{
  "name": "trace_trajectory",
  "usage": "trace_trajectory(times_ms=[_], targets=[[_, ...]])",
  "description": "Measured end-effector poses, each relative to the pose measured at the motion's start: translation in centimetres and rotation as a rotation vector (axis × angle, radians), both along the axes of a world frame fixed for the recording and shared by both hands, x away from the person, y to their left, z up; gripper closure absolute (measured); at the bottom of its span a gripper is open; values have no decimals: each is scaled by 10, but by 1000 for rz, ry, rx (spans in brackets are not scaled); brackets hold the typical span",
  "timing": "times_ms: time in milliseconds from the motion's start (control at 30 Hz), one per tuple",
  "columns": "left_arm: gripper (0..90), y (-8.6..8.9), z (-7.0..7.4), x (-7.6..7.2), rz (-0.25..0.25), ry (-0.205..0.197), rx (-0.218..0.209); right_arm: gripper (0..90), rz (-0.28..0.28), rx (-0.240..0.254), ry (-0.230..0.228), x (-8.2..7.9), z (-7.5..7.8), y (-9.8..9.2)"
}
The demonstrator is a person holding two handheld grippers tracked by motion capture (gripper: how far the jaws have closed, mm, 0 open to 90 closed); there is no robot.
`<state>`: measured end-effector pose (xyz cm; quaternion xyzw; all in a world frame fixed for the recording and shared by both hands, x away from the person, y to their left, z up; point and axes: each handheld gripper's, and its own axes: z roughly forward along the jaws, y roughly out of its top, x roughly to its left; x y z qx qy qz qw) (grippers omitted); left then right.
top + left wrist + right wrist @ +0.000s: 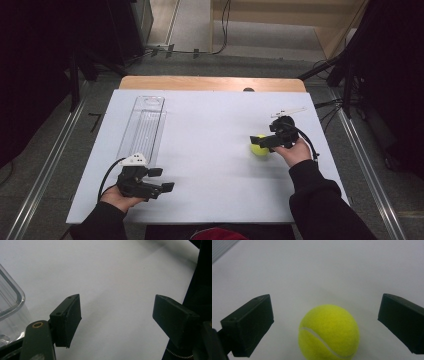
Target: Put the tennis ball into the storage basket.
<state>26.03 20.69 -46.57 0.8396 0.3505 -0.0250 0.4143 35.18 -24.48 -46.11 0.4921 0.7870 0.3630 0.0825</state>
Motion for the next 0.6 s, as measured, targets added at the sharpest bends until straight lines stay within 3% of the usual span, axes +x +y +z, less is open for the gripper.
trace_trajectory(times_ms=[600], targets=[[239, 0, 0, 0, -1, -2, 2, 0, 2, -34, 65, -3, -24, 3]])
